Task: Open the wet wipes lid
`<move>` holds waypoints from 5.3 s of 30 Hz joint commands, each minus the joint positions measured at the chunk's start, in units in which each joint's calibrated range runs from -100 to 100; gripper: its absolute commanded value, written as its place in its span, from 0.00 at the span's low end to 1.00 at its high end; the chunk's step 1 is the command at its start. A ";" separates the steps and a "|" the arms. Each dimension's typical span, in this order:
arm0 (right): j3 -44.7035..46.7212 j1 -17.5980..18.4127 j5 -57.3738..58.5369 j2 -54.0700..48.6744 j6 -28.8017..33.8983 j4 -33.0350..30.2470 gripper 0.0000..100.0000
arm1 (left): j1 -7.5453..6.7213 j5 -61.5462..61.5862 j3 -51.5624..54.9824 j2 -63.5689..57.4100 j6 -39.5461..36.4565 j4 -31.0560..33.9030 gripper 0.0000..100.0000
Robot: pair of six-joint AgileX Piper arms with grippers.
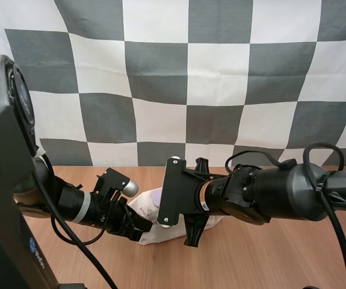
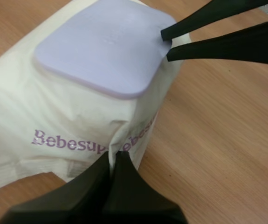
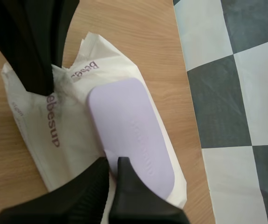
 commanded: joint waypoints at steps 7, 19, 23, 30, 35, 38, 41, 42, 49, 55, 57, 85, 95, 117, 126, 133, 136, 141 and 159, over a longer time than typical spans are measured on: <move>-0.04 0.03 -0.87 0.02 0.06 -0.05 0.00 | -0.05 0.06 0.06 0.09 0.98 0.04 0.00; -2.73 -0.07 -0.11 0.29 0.50 -1.27 0.00 | -0.05 0.06 0.06 0.09 0.98 0.28 0.00; -4.44 -0.07 0.41 2.38 0.50 -1.27 0.00 | -0.05 0.06 0.06 0.09 0.98 0.28 0.00; -9.24 -0.07 0.41 7.89 0.50 -1.27 0.00 | -0.05 0.06 0.06 0.09 0.98 0.86 0.00; -15.62 -1.82 0.41 12.67 0.50 -1.27 0.00 | -0.05 0.06 0.06 0.09 0.98 1.73 0.00; -18.09 -3.04 0.41 15.06 0.50 -1.27 0.00 | -0.05 0.06 0.06 0.09 0.98 1.73 0.00; -19.53 -3.86 0.21 17.54 0.50 -1.27 0.00 | -0.05 0.06 0.06 0.09 0.98 1.73 0.00; -20.11 -4.13 -0.22 18.47 0.50 -1.37 0.00 | -0.05 0.06 0.06 0.09 0.98 1.73 0.00; -24.70 -4.23 -0.85 25.47 0.50 -1.37 0.00 | -0.05 0.06 0.06 0.09 0.98 2.38 0.00; -26.75 -4.23 -0.85 29.23 0.50 -1.37 0.00 | -0.05 0.06 0.06 0.09 0.98 2.46 0.00; -26.75 -4.23 -1.02 29.51 0.50 -1.37 0.00 | -0.05 0.06 0.06 0.09 0.98 2.46 0.00; -26.86 -4.23 39.72 -8.23 8.03 0.44 0.00 | 0.02 0.66 -10.27 -43.15 -30.40 10.35 0.00; -27.32 -4.29 67.74 -36.89 3.63 14.70 0.00 | -0.10 -17.98 -10.49 -75.43 -48.06 9.53 0.00; -6.74 -17.72 38.67 -73.57 -1.40 47.22 0.00 | -9.56 -43.84 11.77 -99.32 -93.04 67.64 0.00; 13.42 -24.06 18.75 -73.57 -1.20 52.46 0.00 | -9.56 -52.35 23.19 -99.32 -93.93 71.39 0.00; 20.64 -24.31 18.54 -73.57 -1.33 52.46 0.00 | -12.74 -58.11 27.87 -99.32 -96.71 70.68 0.00; 23.91 -24.31 16.83 -73.57 -1.65 50.10 0.00 | -14.08 -57.05 27.87 -99.32 -102.49 70.37 0.00; 25.33 -24.31 16.83 -73.57 -6.25 49.73 0.00 | -15.03 -56.80 27.87 -99.32 -107.58 70.37 0.00; 25.33 -24.31 25.23 -73.57 0.66 51.92 0.00 | -15.03 -57.14 27.87 -99.32 -110.11 67.95 0.00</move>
